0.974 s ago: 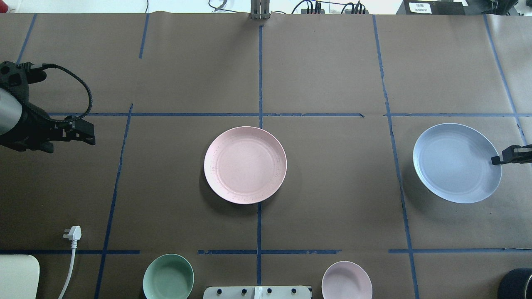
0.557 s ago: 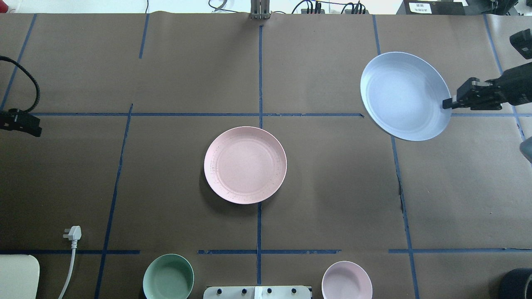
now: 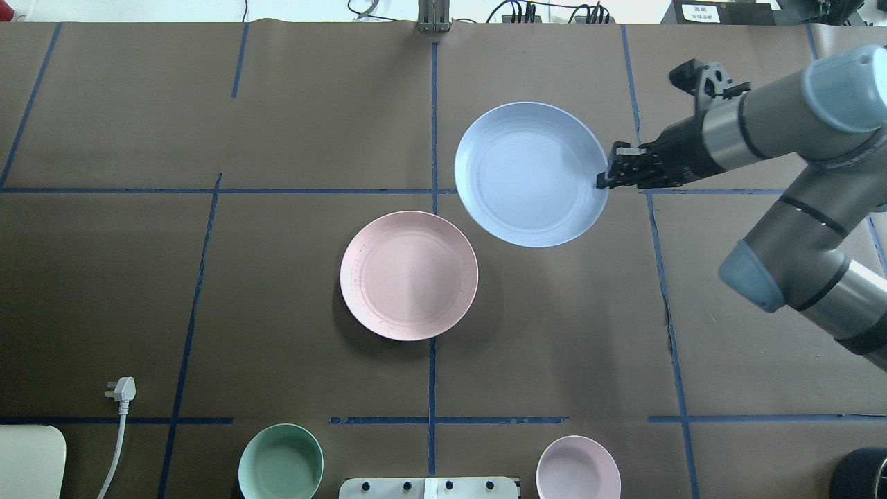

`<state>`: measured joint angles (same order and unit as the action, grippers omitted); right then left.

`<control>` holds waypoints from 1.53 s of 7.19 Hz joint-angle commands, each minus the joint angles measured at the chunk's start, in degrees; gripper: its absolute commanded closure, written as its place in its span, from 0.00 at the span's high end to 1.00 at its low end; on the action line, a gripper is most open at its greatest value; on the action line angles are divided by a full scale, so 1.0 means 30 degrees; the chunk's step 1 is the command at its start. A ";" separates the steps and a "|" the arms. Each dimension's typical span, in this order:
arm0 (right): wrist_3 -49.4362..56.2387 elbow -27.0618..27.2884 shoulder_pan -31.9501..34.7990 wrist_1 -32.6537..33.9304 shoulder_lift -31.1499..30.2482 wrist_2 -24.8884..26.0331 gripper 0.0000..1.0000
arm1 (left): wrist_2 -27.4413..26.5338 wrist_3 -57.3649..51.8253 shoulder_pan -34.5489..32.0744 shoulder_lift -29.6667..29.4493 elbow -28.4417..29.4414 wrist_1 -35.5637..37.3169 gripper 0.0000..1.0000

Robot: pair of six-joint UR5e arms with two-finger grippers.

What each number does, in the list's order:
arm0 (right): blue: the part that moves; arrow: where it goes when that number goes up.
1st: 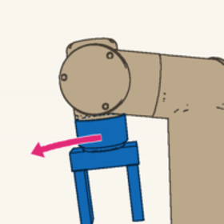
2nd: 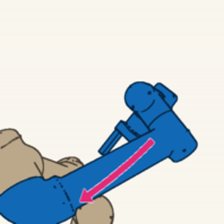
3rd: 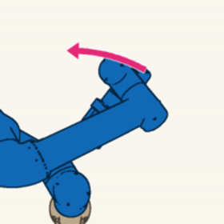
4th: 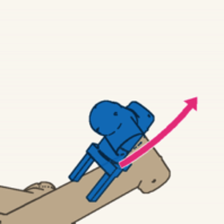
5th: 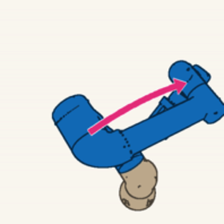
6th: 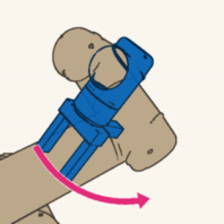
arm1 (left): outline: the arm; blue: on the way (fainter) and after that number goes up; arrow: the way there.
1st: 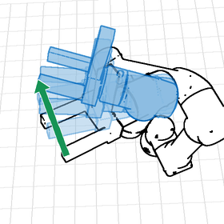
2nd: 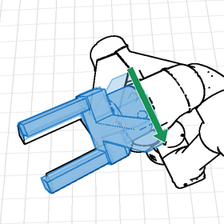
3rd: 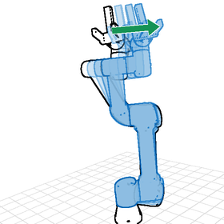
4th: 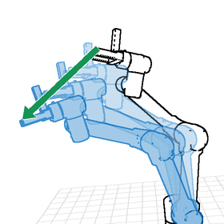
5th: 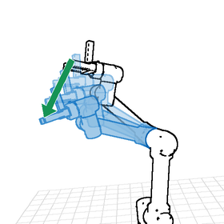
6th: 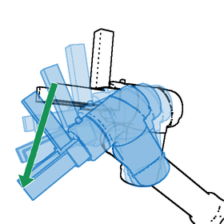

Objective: Stack three plates with pink and blue
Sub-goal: 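Lift the light blue plate with the right gripper and carry it over the pink plate, then lower the light blue plate onto the pink plate and open the right gripper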

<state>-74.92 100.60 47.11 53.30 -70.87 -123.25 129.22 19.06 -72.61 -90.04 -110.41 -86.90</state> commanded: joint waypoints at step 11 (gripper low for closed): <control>-0.1245 -0.0048 -0.5391 0.4087 0.3349 0.5400 1.00 | 0.0813 -0.1899 -0.1518 -0.0486 0.1824 -0.0068 1.00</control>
<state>-78.10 100.39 30.74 65.52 -60.79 -106.98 131.66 13.35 -77.19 -91.46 -105.00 -87.09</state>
